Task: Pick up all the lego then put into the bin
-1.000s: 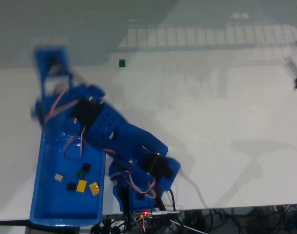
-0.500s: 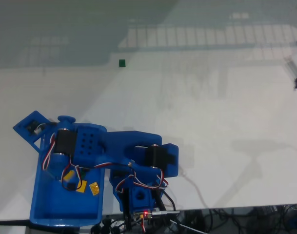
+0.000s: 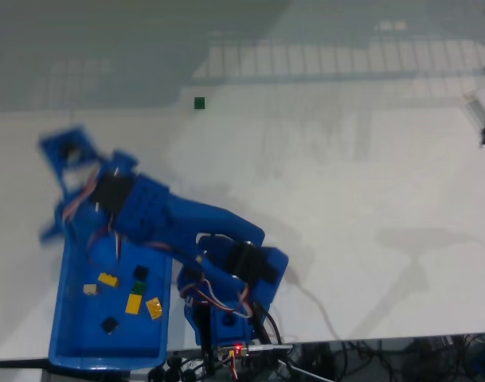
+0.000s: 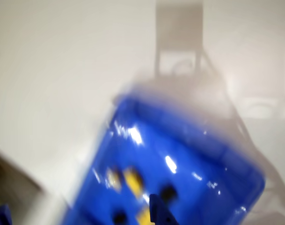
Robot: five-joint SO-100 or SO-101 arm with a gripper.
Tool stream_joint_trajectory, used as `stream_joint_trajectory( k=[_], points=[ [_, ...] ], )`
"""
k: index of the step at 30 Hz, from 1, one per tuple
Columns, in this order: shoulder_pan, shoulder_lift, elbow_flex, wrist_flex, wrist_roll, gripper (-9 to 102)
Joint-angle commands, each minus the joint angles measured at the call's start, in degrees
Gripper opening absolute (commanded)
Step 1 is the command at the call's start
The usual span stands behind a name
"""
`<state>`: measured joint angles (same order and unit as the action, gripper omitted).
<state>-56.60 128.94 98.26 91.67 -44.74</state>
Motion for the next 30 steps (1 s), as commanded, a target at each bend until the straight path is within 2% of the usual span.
stream_joint_trajectory(
  k=[1, 5, 11, 21, 30],
  points=[
    [19.2, -1.1, -6.4, -7.8, 3.6, 37],
    [35.0, -5.2, -7.6, -15.5, 7.4, 37],
    [47.6, -16.0, -6.9, -20.7, 4.6, 42],
    [53.1, -38.5, -9.1, -32.4, -1.2, 42],
    [55.0, -50.5, -20.2, -31.7, -4.2, 36]
  ],
)
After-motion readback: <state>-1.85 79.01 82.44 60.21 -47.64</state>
